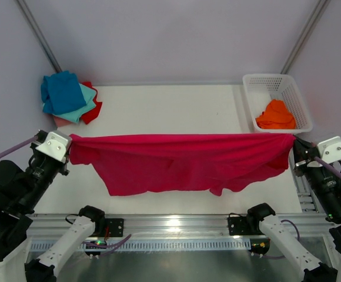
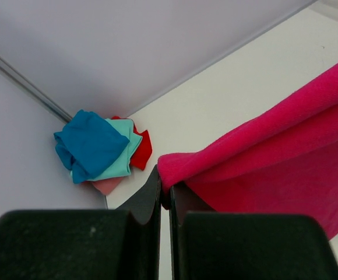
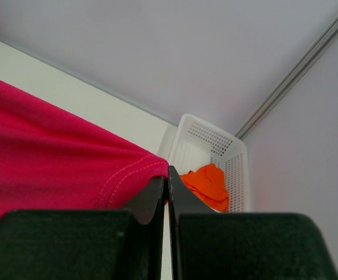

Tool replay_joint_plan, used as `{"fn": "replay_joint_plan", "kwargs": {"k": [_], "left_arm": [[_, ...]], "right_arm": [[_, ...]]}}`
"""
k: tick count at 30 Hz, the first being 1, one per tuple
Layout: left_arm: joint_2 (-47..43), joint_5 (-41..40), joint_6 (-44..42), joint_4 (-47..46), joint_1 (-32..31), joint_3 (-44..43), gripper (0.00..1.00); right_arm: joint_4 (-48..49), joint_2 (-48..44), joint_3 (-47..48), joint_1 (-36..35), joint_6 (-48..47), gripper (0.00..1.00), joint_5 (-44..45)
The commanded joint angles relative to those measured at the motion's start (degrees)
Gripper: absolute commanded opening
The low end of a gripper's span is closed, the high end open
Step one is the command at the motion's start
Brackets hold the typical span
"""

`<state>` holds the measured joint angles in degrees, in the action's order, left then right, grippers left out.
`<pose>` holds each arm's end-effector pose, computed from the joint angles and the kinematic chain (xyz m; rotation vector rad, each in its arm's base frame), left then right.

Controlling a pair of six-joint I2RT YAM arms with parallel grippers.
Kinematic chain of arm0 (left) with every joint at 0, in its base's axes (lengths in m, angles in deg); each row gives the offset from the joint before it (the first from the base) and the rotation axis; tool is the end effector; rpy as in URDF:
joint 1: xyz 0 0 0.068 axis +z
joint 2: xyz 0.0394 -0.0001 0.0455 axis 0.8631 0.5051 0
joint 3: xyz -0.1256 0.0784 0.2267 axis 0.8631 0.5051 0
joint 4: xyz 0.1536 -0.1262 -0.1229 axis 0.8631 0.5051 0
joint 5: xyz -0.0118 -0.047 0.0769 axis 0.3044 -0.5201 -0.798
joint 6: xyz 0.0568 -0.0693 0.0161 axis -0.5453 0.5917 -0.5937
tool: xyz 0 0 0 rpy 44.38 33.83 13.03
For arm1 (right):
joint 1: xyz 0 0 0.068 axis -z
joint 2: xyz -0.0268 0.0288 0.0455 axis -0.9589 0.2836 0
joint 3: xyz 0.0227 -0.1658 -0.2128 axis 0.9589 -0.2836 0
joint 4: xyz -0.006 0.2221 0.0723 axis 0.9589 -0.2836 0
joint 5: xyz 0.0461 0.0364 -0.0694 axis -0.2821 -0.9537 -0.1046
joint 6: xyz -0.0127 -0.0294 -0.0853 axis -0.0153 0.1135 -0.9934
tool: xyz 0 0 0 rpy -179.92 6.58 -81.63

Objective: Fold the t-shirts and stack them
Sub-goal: Flatten the tshirt out

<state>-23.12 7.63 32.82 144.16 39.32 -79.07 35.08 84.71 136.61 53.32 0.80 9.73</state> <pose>0.0443 -0.0129 0.4655 0.5538 1.5613 0.0387 0.0244 -0.0017 0.4646 -0.4786 1.4435 -0.1449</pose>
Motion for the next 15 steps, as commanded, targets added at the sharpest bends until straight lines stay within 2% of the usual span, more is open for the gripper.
{"fn": "replay_joint_plan", "kwargs": {"k": [1, 11, 15], "left_arm": [[-1.51, 0.84, -1.35, 1.28, 0.47, -2.92, 0.00], [-5.99, 7.44, -0.83, 5.24, 2.49, -2.31, 0.00], [-6.34, 10.25, -0.03, 5.33, 3.37, -2.66, 0.00]], "right_arm": [[-0.69, -1.17, 3.93, 1.49, 0.96, 0.03, -0.79], [-5.36, -2.31, 7.63, 4.82, 1.93, 0.03, -13.54], [-5.63, -2.84, 7.11, 6.14, 3.07, 0.03, -16.10]]}}
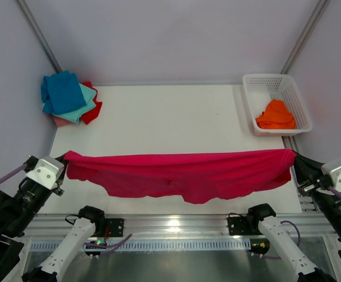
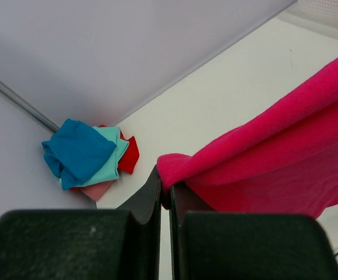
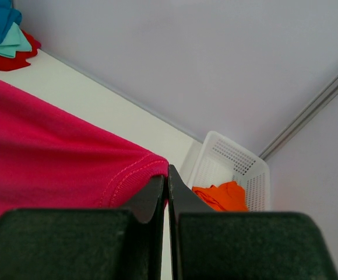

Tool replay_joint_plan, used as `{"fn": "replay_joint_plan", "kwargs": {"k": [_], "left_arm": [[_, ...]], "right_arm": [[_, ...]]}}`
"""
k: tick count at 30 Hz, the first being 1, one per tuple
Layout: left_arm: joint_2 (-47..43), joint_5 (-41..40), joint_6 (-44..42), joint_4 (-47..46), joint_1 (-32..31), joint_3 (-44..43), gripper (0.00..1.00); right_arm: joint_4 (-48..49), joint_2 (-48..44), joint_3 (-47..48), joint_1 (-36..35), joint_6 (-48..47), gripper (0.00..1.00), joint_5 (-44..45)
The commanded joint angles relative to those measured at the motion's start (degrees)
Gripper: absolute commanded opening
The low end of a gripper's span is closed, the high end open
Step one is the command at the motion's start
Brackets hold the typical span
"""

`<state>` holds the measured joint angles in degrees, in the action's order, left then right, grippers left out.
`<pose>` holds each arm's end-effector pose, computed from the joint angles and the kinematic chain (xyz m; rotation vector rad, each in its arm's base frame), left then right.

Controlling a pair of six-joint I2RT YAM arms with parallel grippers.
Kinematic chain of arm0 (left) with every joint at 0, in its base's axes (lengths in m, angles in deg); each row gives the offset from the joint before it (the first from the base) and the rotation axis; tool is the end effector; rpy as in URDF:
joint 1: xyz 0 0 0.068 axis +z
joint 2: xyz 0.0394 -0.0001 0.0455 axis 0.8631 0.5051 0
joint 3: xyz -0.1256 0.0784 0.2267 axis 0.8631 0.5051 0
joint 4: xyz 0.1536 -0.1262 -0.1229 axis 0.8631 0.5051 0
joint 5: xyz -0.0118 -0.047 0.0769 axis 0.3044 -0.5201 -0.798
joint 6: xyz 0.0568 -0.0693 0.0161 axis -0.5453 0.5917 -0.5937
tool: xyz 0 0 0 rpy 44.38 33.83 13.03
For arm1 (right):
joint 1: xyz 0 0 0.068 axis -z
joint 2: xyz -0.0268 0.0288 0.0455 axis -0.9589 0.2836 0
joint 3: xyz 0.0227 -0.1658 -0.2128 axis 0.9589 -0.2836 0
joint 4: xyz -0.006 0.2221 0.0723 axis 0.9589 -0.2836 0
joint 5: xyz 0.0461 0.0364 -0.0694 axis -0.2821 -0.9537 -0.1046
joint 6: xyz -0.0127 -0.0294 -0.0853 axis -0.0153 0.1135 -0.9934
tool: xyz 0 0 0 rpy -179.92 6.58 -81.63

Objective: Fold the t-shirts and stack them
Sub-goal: Flatten the tshirt out

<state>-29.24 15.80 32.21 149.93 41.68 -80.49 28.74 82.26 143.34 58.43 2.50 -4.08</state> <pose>-0.0003 -0.0087 0.4558 0.6218 1.5018 -0.0378 -0.0201 0.0045 0.4716 -0.5599 1.3590 -0.0141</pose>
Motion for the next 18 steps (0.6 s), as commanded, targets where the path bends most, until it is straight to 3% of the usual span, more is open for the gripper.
{"fn": "replay_joint_plan", "kwargs": {"k": [1, 5, 11, 18], "left_arm": [[0.21, 3.22, 0.93, -0.44, 1.19, -1.16, 0.00], [3.36, 1.83, 1.81, -2.98, 1.19, 0.24, 0.00], [14.16, -0.11, 2.69, -7.91, 0.14, 1.13, 0.00], [22.00, -1.61, 4.00, -13.70, 0.14, 2.45, 0.00]], "right_arm": [[1.06, -0.30, -0.24, 1.20, 1.63, 0.03, -2.11], [4.13, 0.84, -5.07, 1.12, 3.47, 0.03, 2.27], [12.30, 5.84, -17.01, -3.71, 3.38, 0.03, 17.82], [20.38, 9.98, -28.35, -7.93, 4.88, 0.03, 26.53]]}}
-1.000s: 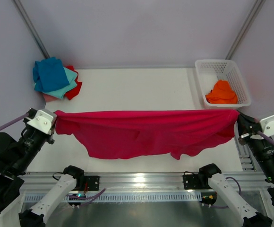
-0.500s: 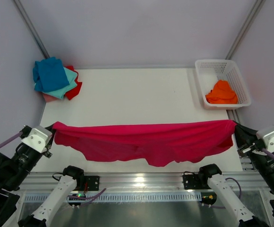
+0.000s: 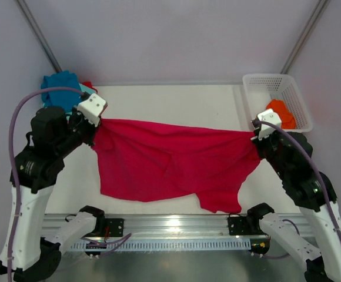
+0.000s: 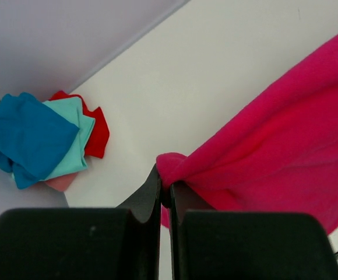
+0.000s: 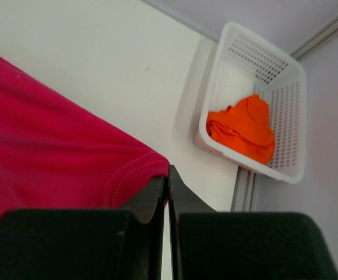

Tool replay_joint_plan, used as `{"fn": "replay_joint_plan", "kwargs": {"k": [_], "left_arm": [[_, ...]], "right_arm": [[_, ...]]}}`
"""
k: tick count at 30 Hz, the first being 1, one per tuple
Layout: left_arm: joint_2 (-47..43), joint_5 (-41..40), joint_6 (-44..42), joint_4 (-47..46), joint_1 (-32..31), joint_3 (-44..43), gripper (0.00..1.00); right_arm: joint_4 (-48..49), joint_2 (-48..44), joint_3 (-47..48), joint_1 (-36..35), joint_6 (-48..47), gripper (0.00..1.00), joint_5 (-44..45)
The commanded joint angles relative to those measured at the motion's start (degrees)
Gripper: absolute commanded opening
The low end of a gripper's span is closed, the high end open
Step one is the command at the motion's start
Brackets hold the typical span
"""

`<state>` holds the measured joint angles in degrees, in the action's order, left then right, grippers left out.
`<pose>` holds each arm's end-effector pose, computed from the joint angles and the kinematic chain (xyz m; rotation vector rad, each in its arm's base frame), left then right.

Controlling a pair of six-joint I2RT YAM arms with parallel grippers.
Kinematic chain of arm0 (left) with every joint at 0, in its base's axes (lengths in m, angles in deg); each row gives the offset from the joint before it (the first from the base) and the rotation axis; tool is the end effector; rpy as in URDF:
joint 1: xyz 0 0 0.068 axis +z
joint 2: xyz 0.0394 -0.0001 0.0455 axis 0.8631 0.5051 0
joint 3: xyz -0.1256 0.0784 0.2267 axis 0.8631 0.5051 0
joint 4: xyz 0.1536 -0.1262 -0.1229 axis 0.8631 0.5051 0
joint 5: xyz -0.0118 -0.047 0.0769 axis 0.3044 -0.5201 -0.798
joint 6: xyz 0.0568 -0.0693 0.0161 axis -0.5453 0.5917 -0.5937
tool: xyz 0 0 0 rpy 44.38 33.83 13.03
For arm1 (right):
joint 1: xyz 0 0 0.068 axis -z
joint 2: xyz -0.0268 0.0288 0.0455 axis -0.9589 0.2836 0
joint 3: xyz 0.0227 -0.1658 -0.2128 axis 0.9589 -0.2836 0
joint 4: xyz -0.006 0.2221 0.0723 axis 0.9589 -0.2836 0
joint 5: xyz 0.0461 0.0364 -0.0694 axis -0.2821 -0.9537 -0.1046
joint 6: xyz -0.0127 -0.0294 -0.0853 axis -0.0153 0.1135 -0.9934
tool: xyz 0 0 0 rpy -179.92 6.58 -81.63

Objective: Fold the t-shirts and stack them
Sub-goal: Flatten the tshirt out

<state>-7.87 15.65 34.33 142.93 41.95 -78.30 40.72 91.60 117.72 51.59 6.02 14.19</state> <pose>0.1311 -0.0504 0.4457 0.6710 1.7921 -0.0777 0.1142 0.0284 0.3844 -0.5163 1.7938 -0.1484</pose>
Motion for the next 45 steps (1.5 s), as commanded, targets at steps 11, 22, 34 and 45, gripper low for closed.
{"fn": "replay_joint_plan", "kwargs": {"k": [11, 22, 34, 45], "left_arm": [[14.16, -0.40, 6.28, -21.56, -0.13, 6.67, 0.00], [24.01, -0.84, 9.01, -34.57, -0.13, 14.85, 0.00], [37.28, -2.77, 9.09, -40.03, -0.13, 12.31, 0.00], [41.33, 1.53, 10.41, -39.33, -0.21, 9.58, 0.00]], "right_arm": [[22.83, 12.33, -12.42, -0.31, 3.03, 0.03, 10.30], [37.51, 31.75, -12.78, 9.28, 3.48, 0.03, 4.93], [41.46, 59.25, 4.43, 9.36, 1.71, 0.03, 5.26], [50.17, 72.10, 15.26, 9.28, 0.22, 0.55, 16.44]]}}
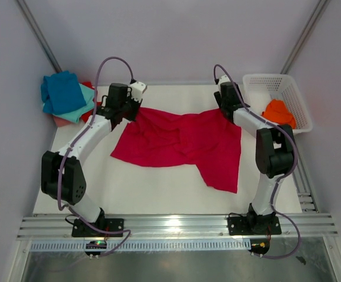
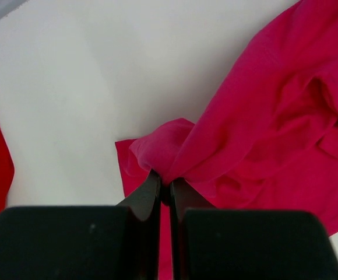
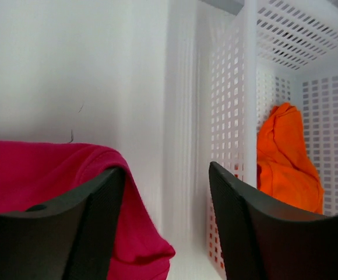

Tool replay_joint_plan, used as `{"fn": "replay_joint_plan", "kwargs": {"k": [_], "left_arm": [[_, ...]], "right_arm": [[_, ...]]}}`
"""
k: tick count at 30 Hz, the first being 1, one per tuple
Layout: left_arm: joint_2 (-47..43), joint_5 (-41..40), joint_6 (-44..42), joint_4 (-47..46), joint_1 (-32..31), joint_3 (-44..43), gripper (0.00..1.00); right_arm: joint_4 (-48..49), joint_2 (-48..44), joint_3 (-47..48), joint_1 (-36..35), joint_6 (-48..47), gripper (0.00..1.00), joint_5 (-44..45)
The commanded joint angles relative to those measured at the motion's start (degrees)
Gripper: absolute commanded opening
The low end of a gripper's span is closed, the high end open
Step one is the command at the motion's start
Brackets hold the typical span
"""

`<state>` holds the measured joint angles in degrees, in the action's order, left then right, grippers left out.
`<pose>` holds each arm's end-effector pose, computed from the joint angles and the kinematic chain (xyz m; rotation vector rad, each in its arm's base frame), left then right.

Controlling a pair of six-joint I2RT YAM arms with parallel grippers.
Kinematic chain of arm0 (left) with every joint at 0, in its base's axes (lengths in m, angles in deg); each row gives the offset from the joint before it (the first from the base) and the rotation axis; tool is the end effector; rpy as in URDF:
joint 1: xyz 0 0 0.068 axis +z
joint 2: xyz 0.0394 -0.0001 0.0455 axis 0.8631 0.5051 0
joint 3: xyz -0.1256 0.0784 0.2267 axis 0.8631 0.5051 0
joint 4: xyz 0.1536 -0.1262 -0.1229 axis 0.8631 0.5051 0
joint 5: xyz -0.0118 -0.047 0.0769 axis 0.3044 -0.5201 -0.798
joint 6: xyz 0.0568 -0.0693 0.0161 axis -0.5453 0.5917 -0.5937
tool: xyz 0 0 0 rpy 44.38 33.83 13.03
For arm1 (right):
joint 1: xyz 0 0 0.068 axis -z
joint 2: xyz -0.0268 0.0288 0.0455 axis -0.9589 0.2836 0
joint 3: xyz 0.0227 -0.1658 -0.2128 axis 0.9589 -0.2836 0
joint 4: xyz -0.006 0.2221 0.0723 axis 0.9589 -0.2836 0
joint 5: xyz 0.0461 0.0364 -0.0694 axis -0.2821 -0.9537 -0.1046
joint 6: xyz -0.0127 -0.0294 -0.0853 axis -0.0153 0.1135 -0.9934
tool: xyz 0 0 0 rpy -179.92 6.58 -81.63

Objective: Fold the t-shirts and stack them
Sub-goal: Flatten the tshirt out

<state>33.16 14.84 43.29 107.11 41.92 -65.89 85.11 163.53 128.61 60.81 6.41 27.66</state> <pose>0.3608 -0.1227 0.2784 0.5855 2.1460 -0.1671 0.4403 0.0640 0.2167 -0.3266 2.1193 -0.5263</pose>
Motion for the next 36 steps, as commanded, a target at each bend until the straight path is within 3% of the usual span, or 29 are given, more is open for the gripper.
{"fn": "replay_joint_plan", "kwargs": {"k": [1, 5, 8, 11, 14, 16, 19, 20, 22, 25, 36], "left_arm": [[0.31, 2.61, 1.80, -3.42, -0.19, -2.83, 0.00], [0.66, 4.54, 2.42, -2.89, -0.19, -2.92, 0.00], [1.01, 4.54, 2.33, -2.62, -0.19, -3.01, 0.00], [1.10, 4.10, 2.15, -2.71, -0.19, -2.66, 0.00], [1.18, 4.72, 2.59, -3.32, -0.19, -2.13, 0.00], [1.53, 5.50, 3.47, -4.03, -0.19, -1.69, 0.00], [2.24, 6.30, 4.87, -4.56, -0.19, -1.69, 0.00], [2.59, 6.56, 5.14, -4.82, -0.19, -1.61, 0.00], [2.94, 6.30, 5.84, -5.17, -0.19, -1.43, 0.00], [3.03, 6.91, 6.90, -6.83, -0.19, 0.15, 0.00], [4.09, 6.56, 5.40, -6.31, -0.54, 3.67, 0.00]], "right_arm": [[5.95, 0.43, 4.46, 0.14, -0.17, 0.67, 2.98], [13.39, -0.87, 0.61, 0.14, -3.76, 0.84, 0.53], [13.43, -5.25, -3.43, 0.14, -5.01, 0.85, -8.33], [6.17, -10.09, -5.90, 0.05, -3.78, 0.85, -20.95], [4.02, -16.95, -9.76, -0.47, -4.13, 0.85, -26.44], [6.46, -21.09, -13.87, -0.91, -4.74, 0.86, -24.81], [13.42, -22.07, -15.66, -1.79, -6.58, 0.85, -15.48], [12.12, -22.06, -15.49, -1.79, -7.02, 0.86, -15.65], [8.27, -22.59, -14.88, -1.62, -7.38, 0.86, -25.97], [-8.58, -25.05, -14.69, -2.23, -10.62, 0.85, -45.28], [-21.73, -29.18, -22.87, -13.74, -21.44, 0.83, -52.30]]}}
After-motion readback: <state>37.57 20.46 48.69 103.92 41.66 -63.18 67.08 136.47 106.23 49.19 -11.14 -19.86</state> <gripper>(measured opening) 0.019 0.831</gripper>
